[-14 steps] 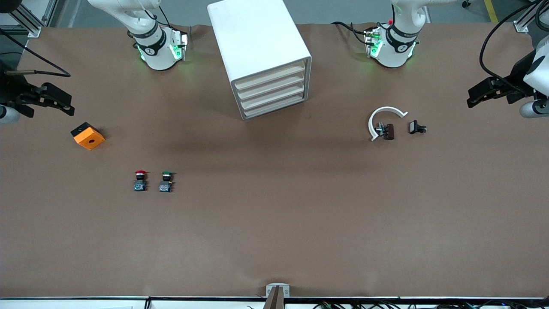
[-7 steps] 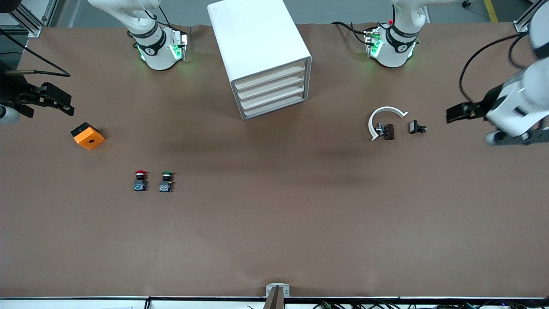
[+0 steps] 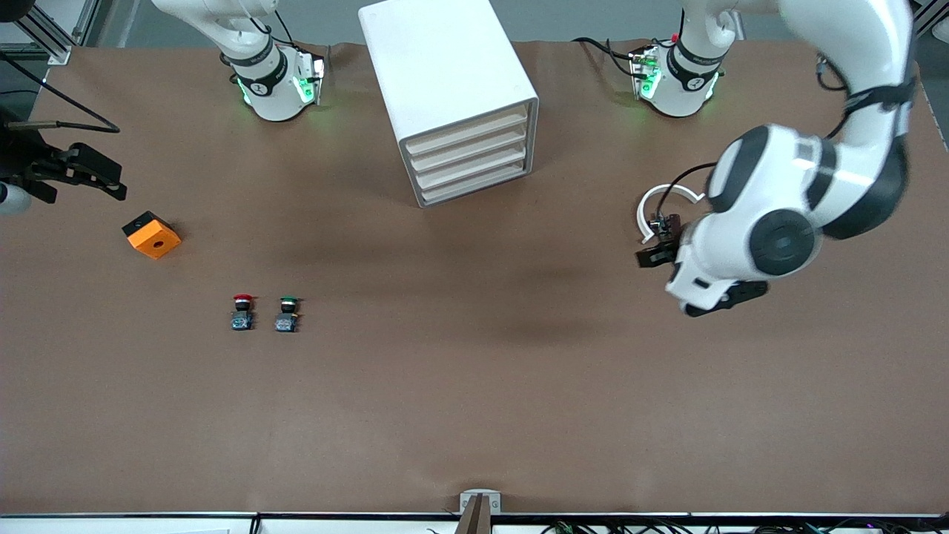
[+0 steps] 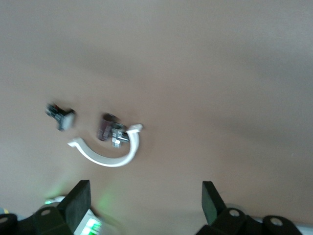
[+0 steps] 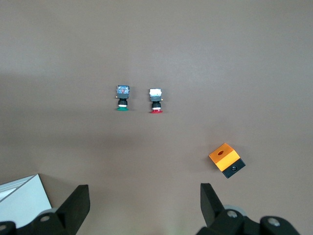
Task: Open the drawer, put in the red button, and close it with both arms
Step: 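Move the left gripper to the drawer handle while the right gripper reaches buttons, then pull the drawer open with the left gripper while the right gripper grasps the red button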
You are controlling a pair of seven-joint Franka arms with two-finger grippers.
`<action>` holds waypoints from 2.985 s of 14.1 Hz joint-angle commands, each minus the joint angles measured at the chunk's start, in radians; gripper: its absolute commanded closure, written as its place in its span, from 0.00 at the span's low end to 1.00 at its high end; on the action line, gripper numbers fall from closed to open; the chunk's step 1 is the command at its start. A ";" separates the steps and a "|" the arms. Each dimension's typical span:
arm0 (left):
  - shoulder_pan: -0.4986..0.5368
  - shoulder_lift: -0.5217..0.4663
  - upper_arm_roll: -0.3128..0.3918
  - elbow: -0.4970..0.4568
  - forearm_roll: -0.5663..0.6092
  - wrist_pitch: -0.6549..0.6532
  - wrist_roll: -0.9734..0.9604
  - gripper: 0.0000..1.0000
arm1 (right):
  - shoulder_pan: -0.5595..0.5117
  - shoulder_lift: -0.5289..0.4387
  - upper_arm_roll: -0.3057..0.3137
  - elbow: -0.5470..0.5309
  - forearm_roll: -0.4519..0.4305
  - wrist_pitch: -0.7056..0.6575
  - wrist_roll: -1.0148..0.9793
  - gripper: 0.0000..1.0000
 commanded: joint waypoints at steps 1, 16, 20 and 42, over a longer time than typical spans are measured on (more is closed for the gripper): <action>-0.035 0.135 0.003 0.062 -0.083 0.047 -0.182 0.00 | -0.013 0.041 0.010 0.010 0.042 0.020 -0.016 0.00; -0.257 0.384 0.003 0.030 -0.648 0.018 -1.411 0.00 | -0.013 0.197 0.007 -0.406 -0.022 0.611 -0.191 0.00; -0.295 0.384 0.001 0.034 -0.688 -0.089 -1.488 0.12 | -0.015 0.300 0.007 -0.441 -0.022 0.751 -0.074 0.00; -0.285 0.428 0.006 0.044 -0.864 -0.166 -1.493 1.00 | -0.018 0.572 0.007 -0.426 -0.158 0.939 -0.027 0.69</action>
